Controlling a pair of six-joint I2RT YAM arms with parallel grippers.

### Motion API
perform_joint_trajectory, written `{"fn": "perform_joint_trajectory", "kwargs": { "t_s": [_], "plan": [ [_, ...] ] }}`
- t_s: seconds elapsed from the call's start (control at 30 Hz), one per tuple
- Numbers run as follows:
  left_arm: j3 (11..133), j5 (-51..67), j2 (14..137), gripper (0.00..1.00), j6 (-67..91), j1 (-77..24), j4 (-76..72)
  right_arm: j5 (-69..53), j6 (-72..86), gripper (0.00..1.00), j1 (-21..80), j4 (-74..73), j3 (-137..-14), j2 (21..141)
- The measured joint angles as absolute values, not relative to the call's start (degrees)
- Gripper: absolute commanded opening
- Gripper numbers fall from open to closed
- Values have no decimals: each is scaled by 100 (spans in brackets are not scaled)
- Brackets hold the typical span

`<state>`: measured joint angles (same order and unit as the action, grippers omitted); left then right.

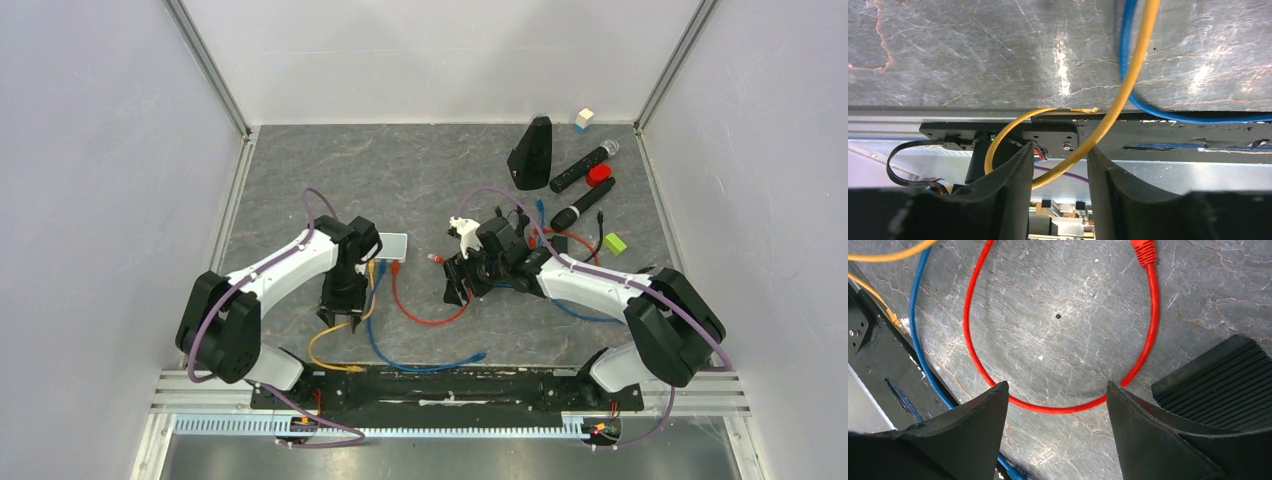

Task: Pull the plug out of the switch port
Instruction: Move the switch port to the center of the board.

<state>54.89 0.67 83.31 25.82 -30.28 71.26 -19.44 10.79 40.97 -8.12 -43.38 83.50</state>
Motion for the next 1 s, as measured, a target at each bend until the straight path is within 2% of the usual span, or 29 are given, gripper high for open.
{"fn": "perform_joint_trajectory", "kwargs": {
  "t_s": [0.1, 0.2, 0.57, 0.73, 0.77, 0.83, 0.9, 0.93, 1.0],
  "plan": [
    [5489, 10, 8385, 26, 2578, -3100, 7190, -1944, 1063, 73, 4097, -834, -4338, 8355],
    [5522, 62, 8385, 16, 2569, -3111, 7199, -1944, 1057, 73, 4097, -834, -4340, 8368],
    [6300, 1514, 7839, 8, 2604, -3114, 6569, -1940, 1041, 73, 4097, -873, -4340, 8405],
    [6254, 2200, 7789, 10, 2757, -3114, 6001, -1920, 1041, 73, 4097, -871, -4340, 8414],
    [6219, 2296, 7782, 11, 2773, -3114, 5909, -1918, 1041, 73, 4097, -873, -4340, 8414],
    [6132, 2410, 7767, 21, 2779, -3114, 5800, -1918, 1041, 73, 4097, -871, -4340, 8414],
    [5964, 2526, 7738, 51, 2777, -3109, 5717, -1916, 1041, 73, 4097, -871, -4340, 8414],
    [5878, 2552, 7723, 62, 2775, -3111, 5695, -1909, 1041, 73, 4097, -871, -4340, 8414],
    [5655, 2528, 7669, 76, 2775, -3111, 5710, -1896, 1041, 74, 4097, -871, -4340, 8418]
  ]
}}
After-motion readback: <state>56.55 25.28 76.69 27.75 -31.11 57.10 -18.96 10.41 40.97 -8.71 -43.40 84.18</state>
